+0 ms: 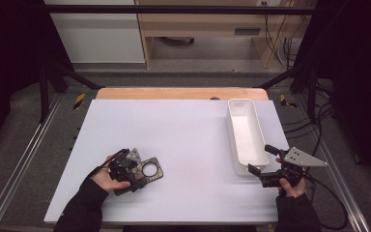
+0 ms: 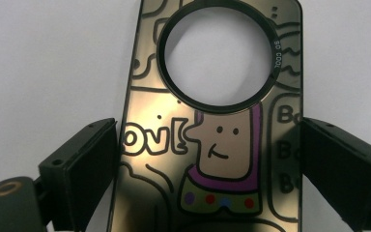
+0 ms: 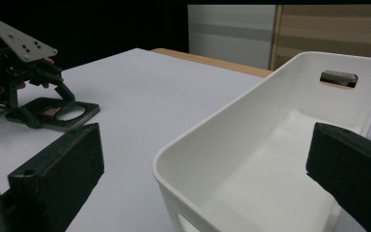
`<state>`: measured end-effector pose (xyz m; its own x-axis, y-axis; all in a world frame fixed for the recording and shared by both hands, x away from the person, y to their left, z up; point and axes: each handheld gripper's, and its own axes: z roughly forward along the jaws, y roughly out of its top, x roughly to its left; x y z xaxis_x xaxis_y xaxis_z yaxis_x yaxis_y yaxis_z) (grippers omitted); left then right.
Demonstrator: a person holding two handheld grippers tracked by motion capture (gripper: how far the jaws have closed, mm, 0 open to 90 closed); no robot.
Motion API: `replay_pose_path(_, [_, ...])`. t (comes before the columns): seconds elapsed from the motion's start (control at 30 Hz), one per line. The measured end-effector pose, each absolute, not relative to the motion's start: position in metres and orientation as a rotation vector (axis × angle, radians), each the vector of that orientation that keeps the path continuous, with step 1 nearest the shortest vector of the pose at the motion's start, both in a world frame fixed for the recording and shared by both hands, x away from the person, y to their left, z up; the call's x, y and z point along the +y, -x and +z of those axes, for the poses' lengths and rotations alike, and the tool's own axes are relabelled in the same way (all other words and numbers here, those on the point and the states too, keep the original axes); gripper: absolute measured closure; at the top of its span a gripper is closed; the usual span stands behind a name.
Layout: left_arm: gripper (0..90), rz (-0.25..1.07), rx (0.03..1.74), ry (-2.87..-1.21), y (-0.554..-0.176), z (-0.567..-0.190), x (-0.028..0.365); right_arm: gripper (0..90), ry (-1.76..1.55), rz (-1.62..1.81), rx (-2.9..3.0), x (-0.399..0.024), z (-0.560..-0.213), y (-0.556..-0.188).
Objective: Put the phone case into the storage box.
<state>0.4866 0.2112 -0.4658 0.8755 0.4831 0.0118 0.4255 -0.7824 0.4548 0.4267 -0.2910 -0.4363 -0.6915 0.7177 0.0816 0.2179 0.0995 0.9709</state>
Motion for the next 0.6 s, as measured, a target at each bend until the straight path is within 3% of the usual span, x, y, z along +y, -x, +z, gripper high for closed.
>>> replay_pose_path(0.6, [11.3, 0.170, 0.655, -2.611, -0.4873, -0.4637, 0.2112, 0.3, -0.913, 1.625, 1.971, -0.2911, -0.4361, -0.4265])
